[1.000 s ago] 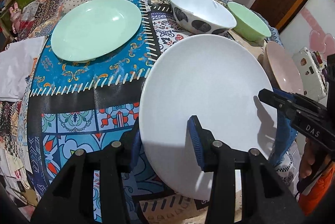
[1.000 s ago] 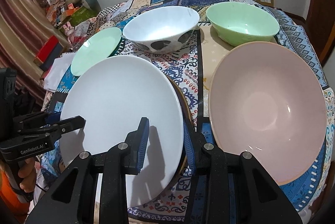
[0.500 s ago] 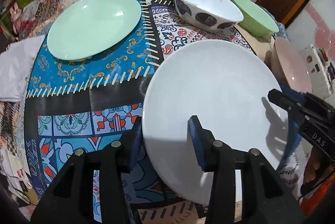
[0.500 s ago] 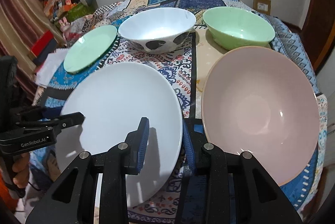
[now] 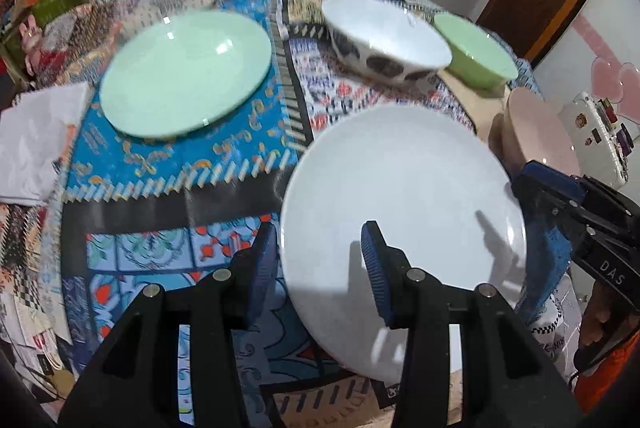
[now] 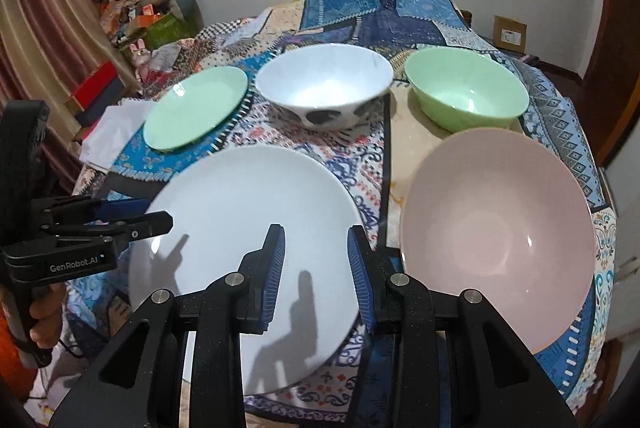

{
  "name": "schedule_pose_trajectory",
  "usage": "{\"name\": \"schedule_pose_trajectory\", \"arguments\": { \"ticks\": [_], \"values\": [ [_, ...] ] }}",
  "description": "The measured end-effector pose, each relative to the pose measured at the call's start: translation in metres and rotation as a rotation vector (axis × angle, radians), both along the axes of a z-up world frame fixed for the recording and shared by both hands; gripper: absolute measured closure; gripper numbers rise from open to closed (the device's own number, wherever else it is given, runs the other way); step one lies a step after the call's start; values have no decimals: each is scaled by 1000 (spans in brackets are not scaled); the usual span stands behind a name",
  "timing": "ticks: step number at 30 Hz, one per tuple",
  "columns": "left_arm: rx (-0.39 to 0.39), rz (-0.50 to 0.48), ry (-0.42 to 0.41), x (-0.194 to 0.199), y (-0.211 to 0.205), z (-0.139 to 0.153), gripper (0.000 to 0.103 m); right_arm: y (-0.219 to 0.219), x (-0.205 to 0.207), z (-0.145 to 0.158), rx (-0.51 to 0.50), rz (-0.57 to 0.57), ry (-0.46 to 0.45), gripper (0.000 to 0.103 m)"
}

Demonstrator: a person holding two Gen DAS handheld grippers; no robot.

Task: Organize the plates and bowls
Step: 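Lower the white plate onto the bedspread and open the left gripper, then withdraw the left gripper toward the pale green plate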

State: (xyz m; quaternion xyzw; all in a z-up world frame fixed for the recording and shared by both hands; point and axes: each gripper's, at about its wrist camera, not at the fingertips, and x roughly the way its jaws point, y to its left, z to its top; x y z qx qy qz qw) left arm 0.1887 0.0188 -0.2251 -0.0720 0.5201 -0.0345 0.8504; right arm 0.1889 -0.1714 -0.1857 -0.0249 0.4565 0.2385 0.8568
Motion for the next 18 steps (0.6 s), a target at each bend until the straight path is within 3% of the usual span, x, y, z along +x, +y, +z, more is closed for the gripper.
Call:
{"name": "schedule_pose_trajectory", "arguments": {
  "ticks": [7,18],
  "values": [
    [14,33,-79,-5,15,31,57,15,-1,16,21,18,-45,71],
    [44,125,-182,1,50,67,25,48,15,33,68,63,-95,53]
  ]
}}
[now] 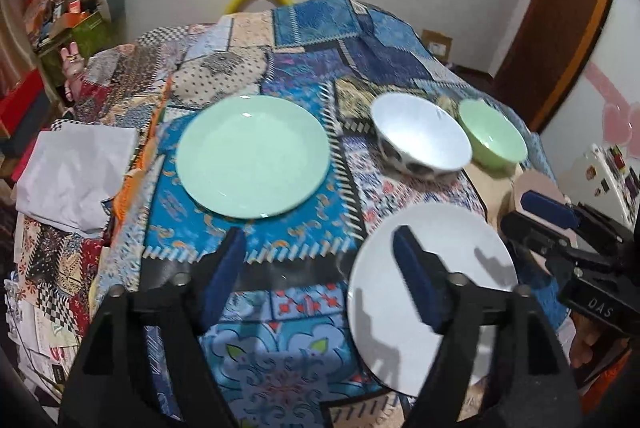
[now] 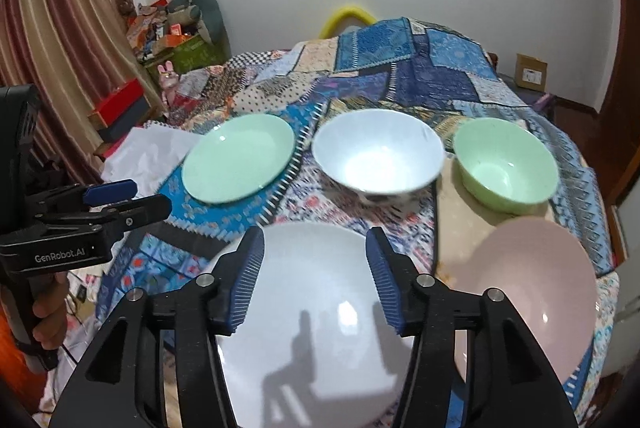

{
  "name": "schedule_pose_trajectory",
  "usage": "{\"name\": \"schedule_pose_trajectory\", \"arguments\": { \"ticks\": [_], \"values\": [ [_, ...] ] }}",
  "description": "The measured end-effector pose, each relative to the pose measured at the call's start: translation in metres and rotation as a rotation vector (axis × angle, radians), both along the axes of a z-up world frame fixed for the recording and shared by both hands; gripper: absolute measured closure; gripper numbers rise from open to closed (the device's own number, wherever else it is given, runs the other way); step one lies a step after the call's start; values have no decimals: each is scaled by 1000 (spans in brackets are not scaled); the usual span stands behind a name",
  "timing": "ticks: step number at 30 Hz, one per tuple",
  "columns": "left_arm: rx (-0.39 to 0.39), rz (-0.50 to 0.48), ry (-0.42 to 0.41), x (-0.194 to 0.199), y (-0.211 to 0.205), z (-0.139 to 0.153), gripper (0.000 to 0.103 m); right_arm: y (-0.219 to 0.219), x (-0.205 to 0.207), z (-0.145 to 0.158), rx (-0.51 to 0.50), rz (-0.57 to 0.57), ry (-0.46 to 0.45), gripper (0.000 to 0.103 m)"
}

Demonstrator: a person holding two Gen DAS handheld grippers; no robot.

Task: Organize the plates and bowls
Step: 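Withdraw the left gripper toward the pale green plate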

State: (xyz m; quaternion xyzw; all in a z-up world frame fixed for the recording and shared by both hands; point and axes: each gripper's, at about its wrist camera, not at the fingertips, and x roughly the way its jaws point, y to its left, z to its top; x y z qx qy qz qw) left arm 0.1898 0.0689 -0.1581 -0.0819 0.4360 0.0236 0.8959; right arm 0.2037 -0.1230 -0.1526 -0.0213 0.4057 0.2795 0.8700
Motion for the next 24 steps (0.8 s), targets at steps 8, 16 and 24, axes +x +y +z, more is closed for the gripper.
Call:
{"name": "schedule_pose_trajectory", "arguments": {
  "ticks": [8,16,24],
  "values": [
    [8,51,12,13,31,1,17,28,20,-5,-12,19,20,53],
    [10,96,46,35,67,-9,17,56,40,-17,-9,65,81,53],
    [14,118,90,62,101,-33,17,85,58,-38,-36,109,147,53]
  ]
}}
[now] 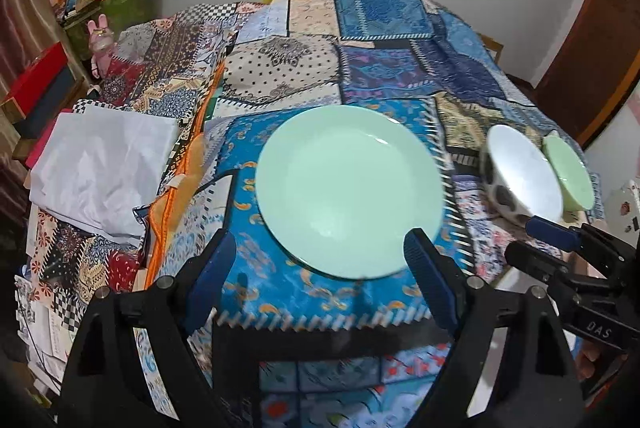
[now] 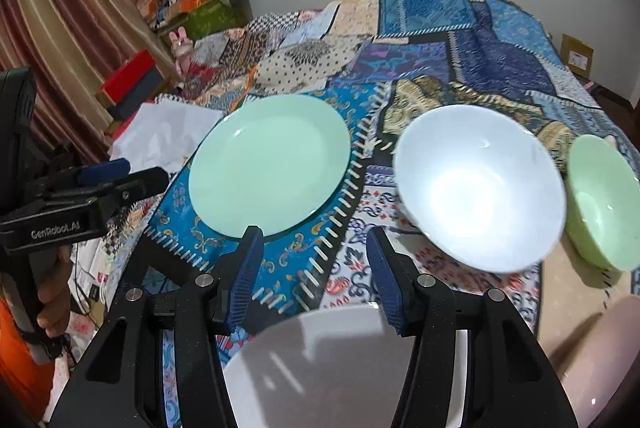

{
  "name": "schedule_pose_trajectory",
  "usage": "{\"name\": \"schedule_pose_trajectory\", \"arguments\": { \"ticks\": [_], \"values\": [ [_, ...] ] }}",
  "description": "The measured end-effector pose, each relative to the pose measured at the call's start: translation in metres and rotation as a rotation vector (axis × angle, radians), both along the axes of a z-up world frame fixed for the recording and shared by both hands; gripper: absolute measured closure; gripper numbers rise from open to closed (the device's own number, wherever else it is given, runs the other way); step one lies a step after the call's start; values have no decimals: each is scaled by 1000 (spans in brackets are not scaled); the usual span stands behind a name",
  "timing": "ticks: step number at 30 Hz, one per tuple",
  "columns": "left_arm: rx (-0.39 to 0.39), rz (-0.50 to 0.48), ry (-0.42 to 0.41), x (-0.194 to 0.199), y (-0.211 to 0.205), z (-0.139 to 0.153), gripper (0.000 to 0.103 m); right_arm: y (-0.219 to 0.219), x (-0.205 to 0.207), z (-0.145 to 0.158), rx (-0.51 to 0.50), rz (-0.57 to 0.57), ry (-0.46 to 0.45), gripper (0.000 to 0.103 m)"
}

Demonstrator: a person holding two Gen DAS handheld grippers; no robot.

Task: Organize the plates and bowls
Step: 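Withdraw the left gripper toward the pale green plate, then close the left gripper on the pale green plate rim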

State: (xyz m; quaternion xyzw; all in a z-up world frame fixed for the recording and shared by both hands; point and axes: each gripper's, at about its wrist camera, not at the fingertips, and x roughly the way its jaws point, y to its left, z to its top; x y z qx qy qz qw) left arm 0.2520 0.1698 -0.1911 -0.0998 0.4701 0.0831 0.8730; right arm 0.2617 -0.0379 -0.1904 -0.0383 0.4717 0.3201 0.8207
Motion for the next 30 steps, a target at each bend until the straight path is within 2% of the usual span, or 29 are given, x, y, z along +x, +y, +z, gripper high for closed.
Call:
{"name": "schedule_pose_trajectory", "arguments": {
  "ticks": [13,16,21,23,27,30],
  "values": [
    [-11,-4,59,42,47,-45,18,38,30,-29,-47,26,80,53],
    [10,-20,61,52,53,-51,25,44,34,-35,-65,24,92,56],
    [-54,-55,97,67,64,-66,48,49,39,-43,-87,25,110,61],
    [-71,-58,111,71,66,-72,54,50,43,-46,-91,18,123,65],
    [-59,-76,89,75,64,-74,55,51,48,-50,-78,9,146,67],
    [-69,-126,74,78,58,-74,55,54,49,-50,-91,12,138,67]
  ]
}}
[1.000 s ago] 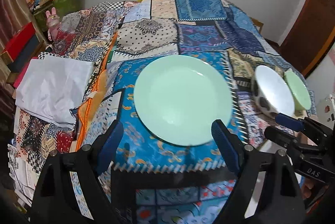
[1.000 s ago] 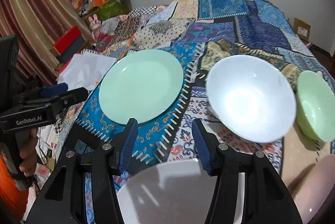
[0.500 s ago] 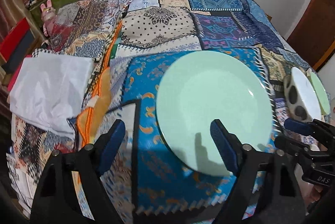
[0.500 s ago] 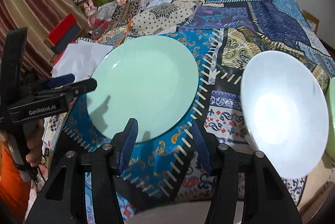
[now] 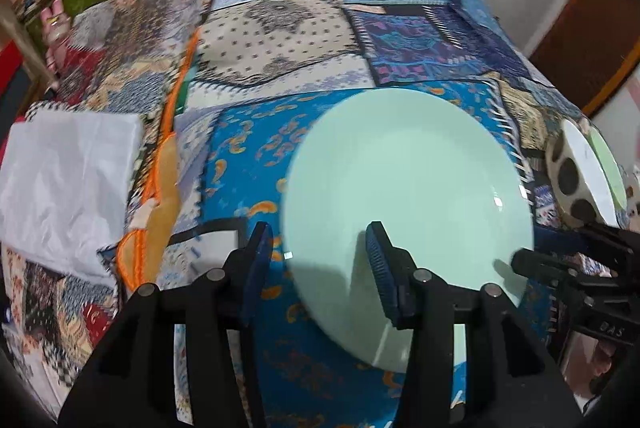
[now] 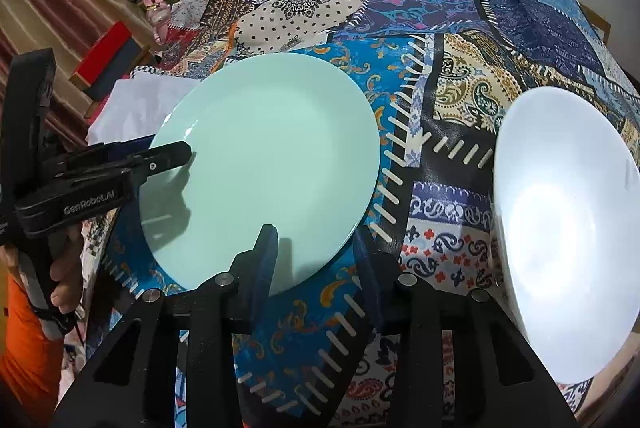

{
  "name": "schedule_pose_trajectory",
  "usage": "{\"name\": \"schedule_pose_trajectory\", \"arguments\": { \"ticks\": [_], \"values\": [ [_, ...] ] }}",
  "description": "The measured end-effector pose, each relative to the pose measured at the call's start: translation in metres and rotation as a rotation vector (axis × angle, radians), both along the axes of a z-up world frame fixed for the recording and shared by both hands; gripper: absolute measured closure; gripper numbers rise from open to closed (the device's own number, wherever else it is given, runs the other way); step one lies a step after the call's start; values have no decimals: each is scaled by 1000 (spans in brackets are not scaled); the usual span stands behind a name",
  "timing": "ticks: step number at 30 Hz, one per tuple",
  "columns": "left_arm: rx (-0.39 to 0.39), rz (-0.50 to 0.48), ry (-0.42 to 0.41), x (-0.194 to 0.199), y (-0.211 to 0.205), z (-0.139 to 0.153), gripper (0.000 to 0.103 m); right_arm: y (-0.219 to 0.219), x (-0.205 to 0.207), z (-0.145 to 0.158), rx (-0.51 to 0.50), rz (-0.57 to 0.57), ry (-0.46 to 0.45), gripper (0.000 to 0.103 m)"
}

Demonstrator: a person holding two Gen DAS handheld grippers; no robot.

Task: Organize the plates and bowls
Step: 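Close the left gripper on the pale green plate rim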

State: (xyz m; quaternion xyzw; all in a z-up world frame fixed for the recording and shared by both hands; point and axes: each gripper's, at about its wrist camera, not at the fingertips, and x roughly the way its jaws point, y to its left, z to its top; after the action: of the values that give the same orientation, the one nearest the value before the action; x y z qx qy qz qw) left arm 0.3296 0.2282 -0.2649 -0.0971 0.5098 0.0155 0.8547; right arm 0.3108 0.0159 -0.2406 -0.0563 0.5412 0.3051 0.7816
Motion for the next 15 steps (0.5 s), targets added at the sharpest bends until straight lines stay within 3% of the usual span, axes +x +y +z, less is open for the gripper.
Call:
{"name": "schedule_pose_trajectory", "arguments": {
  "ticks": [4,10,15],
  "values": [
    [28,-27,-5,4,-7,-2,54,5,5,-4,-20,6,-2,68],
    [-4,-25,-11,4,-1,-4,55,4,12,-6,1,-9,32,68],
    [-18,-9,-5,-5,-1,-1,58,0,11,-4,9,-11,30,74]
  ]
}}
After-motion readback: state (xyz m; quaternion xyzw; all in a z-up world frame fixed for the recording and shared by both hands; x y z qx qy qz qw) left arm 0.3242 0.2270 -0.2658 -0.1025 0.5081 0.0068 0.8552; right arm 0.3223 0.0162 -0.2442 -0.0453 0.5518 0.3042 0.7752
